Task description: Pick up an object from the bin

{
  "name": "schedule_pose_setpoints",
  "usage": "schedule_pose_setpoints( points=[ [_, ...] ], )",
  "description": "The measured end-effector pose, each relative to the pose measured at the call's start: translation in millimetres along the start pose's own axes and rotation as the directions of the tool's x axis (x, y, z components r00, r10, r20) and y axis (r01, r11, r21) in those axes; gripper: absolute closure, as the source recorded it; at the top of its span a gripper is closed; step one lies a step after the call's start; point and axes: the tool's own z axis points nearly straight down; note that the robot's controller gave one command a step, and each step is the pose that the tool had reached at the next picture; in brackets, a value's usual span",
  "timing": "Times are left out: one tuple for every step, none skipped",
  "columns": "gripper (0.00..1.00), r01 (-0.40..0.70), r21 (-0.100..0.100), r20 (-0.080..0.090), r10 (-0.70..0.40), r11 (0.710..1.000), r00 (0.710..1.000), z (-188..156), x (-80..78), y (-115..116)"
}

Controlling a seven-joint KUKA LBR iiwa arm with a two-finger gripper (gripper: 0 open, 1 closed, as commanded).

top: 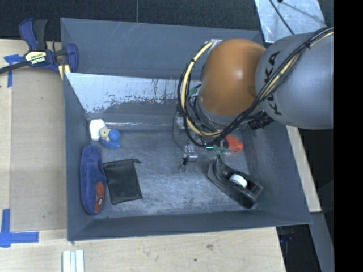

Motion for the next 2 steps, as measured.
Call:
schedule_pose_setpoints(
  points=[
    [0.0, -0.023, -0.002, 0.002, 0.023, 1.0, 1.0, 45, -7.1, 68],
    [0.0, 0.467, 0.001, 0.003, -0.467, 0.884, 0.884, 84, 15.7, 121]
  ],
)
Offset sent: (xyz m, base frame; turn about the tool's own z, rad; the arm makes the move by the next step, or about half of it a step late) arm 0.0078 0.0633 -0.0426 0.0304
